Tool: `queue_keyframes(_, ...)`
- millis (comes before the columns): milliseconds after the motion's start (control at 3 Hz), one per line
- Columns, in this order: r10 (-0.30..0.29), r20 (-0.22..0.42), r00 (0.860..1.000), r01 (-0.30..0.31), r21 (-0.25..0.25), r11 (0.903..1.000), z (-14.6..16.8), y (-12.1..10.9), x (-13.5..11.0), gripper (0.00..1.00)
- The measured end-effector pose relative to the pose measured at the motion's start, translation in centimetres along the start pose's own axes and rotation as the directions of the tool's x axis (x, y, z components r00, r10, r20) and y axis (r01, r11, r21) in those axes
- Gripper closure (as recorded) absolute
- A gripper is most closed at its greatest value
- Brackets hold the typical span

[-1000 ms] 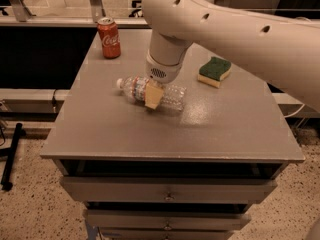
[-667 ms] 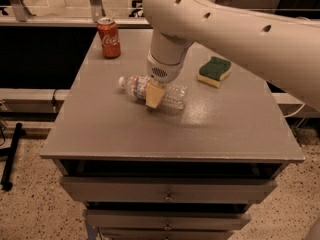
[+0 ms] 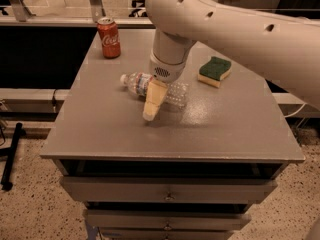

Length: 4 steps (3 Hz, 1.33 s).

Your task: Knock water bottle over

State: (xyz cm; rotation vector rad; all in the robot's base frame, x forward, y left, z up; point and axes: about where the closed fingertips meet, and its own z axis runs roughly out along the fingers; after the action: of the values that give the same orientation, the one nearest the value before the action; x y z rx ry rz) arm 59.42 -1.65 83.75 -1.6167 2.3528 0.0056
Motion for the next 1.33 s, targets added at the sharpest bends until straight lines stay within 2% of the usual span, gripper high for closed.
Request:
queue_keyframes(333, 0.026, 0.095, 0.995, -0.026, -0.001, 0.9997, -2.0, 0.3, 0.9, 0.00)
queue_keyframes(667, 0.082, 0.264, 0.961, -0.086, 0.005, 0.9962, -4.3, 0.2, 3.3, 0.00)
queue_keyframes(1000, 0.105, 0.427, 0.898, -0.136, 0.043, 0.9898, -6.5, 0.3, 5.9, 0.00)
queue_keyframes(1333, 0.109, 0.558, 0.823, -0.186, 0.083, 0.9790, -6.8, 0.9, 7.6, 0.00)
